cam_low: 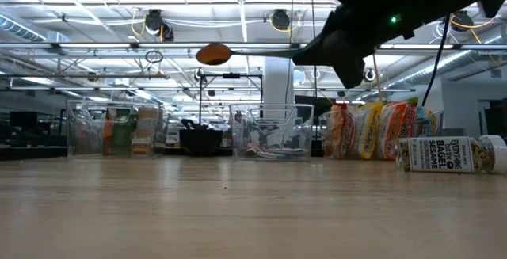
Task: Pick & Place Food Item
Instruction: Put the violet spoon into the middle transparent bin, then put the white seasoning bottle into the left transparent bin
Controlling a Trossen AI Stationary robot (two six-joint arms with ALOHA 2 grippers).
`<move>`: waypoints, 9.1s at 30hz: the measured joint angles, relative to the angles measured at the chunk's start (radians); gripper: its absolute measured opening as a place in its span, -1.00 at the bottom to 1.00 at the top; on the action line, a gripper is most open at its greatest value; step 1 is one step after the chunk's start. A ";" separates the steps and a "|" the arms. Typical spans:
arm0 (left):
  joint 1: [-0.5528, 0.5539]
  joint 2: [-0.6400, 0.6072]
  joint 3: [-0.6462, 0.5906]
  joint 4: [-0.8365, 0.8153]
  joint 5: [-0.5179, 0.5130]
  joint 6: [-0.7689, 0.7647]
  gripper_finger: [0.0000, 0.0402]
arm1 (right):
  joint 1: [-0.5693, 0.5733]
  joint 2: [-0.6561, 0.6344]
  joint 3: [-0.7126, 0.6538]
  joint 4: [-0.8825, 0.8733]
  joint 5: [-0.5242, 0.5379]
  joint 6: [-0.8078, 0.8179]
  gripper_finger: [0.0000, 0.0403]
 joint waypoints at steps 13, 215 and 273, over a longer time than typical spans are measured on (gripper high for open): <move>-0.177 -0.154 -0.039 -0.289 -0.458 0.063 -0.08 | -0.080 -0.136 -0.224 0.331 -0.148 0.176 -1.00; 0.122 0.010 -0.267 0.330 -0.257 -0.157 -0.82 | -0.070 -0.192 -0.459 0.721 -0.400 0.341 0.12; -0.113 -0.578 -1.376 1.227 -0.326 -0.326 -0.82 | 0.013 -0.417 -0.087 -0.579 -0.435 0.454 0.13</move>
